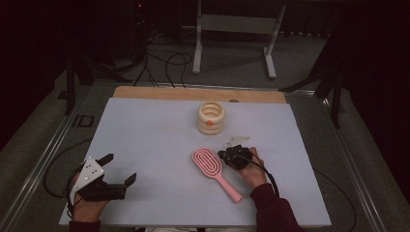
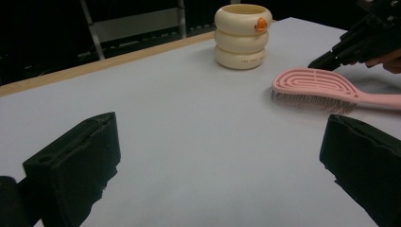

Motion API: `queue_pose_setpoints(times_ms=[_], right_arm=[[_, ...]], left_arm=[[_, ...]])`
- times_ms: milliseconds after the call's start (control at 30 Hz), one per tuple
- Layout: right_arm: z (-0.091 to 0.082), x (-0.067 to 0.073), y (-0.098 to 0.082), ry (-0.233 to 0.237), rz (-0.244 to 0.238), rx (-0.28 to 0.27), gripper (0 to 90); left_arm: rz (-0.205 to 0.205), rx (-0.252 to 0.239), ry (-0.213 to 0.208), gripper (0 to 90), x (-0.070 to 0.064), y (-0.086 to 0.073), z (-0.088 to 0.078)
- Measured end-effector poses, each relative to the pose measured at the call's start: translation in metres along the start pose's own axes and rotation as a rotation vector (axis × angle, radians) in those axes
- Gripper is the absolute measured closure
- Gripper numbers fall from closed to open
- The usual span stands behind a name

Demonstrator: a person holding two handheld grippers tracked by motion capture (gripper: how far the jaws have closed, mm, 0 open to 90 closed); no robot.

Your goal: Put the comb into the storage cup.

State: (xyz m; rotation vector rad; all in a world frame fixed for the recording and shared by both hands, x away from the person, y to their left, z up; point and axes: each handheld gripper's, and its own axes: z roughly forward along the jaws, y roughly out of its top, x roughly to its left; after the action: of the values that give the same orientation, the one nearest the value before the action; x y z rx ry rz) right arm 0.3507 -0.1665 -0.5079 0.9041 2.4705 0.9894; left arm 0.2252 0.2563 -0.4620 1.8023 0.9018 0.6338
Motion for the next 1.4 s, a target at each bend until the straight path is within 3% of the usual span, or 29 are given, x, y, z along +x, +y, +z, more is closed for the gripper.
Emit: queue_pose_setpoints(times_ms=[100,167,267,367,433,467,500,700,800,900,1100,1400], right_arm=[[-0.008,-0.002,0.0,-0.013,0.013,-0.028,76.3],[-0.017,-0.004,-0.002,-0.026,0.03,-0.05,63.3],[-0.02,-0.005,-0.002,-0.027,0.034,-0.058,59.3],[-0.046,-0.01,-0.013,-0.013,0.08,-0.128,45.4],[-0.046,-0.01,-0.013,-0.013,0.08,-0.128,45.4],[-0.051,-0.012,-0.016,-0.003,0.092,-0.143,41.9],[-0.068,-0.015,-0.028,-0.027,0.126,-0.195,30.0],[-0.099,-0.017,-0.057,-0.073,0.188,-0.286,13.6],[-0.112,-0.018,-0.071,-0.089,0.218,-0.33,9.6],[-0.122,-0.018,-0.078,-0.125,0.22,-0.359,9.2],[-0.138,-0.016,-0.09,-0.144,0.234,-0.432,9.4],[-0.138,-0.018,-0.093,-0.156,0.247,-0.401,9.3]], left_arm=[[-0.002,-0.005,0.001,0.1,0.0,0.0,-0.001],[-0.007,-0.009,0.003,0.1,0.001,0.0,-0.001],[-0.015,-0.017,0.005,0.1,0.001,0.0,-0.003],[-0.022,-0.027,0.01,0.1,0.002,0.0,-0.004],[-0.023,-0.029,0.01,0.1,0.002,0.0,-0.005],[-0.03,-0.035,0.013,0.1,0.003,0.0,-0.006],[-0.033,-0.038,0.012,0.1,0.003,0.0,-0.007],[-0.047,-0.056,0.019,0.1,0.003,0.0,-0.008],[-0.046,-0.062,0.032,0.1,0.003,-0.001,-0.01],[-0.051,-0.069,0.039,0.1,0.003,-0.002,-0.012],[-0.071,-0.092,0.056,0.1,0.006,-0.004,-0.015],[-0.09,-0.097,0.068,0.0,0.01,-0.008,-0.015]])
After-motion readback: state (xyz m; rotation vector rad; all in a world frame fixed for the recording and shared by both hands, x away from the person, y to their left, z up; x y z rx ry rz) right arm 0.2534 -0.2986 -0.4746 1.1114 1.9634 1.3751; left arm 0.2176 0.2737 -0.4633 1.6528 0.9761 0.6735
